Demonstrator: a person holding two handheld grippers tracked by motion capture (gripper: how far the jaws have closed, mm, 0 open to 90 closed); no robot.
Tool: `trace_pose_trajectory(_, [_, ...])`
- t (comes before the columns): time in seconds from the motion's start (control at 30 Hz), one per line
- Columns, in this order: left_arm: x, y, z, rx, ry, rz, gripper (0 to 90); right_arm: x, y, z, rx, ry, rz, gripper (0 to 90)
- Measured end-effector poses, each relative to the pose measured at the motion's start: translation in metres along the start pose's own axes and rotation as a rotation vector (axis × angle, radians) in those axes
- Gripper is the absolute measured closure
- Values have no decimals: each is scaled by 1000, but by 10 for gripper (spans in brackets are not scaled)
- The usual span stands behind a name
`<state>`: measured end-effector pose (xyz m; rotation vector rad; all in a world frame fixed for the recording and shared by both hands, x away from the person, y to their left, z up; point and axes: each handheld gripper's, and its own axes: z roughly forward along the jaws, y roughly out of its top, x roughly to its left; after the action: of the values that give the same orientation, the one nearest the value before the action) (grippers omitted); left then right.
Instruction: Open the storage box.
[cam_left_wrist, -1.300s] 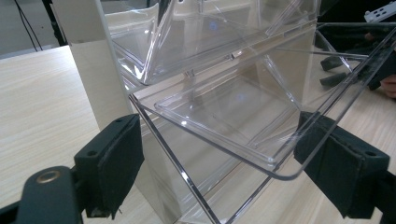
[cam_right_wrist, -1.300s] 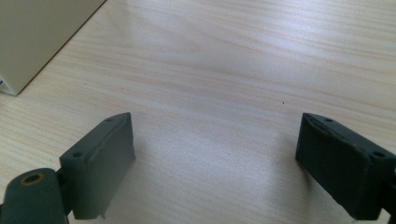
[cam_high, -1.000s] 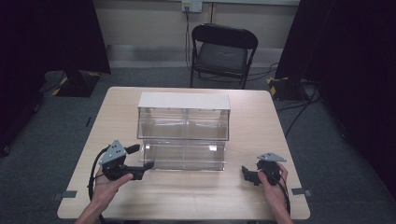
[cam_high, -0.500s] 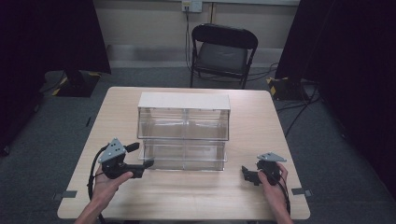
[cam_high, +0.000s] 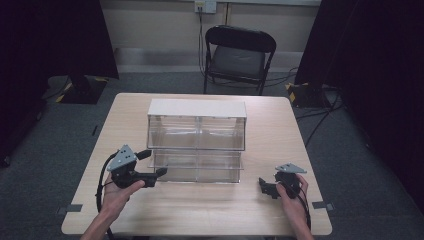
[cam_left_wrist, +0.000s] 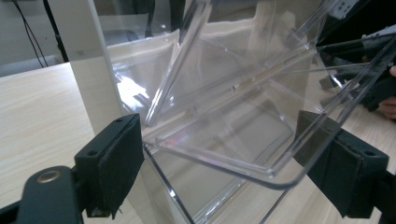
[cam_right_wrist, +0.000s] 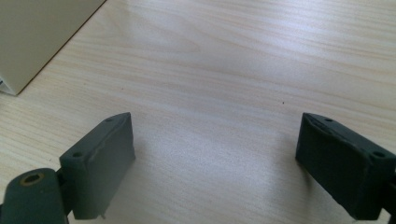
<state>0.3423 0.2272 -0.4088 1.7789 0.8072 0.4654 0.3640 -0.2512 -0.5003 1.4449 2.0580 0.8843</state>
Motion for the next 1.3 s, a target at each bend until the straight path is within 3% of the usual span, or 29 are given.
trace_pose_trajectory(0.1, [0, 2, 1, 5, -4, 16, 156, 0, 0, 0, 0, 0, 0, 109])
trace_pose_trajectory(0.5, [-2, 3, 4, -9, -3, 1, 144, 0, 0, 0, 0, 0, 0, 109])
trace_pose_trajectory(1.3, [-2, 7, 3, -2, 1, 12, 154, 0, 0, 0, 0, -1, 1, 109])
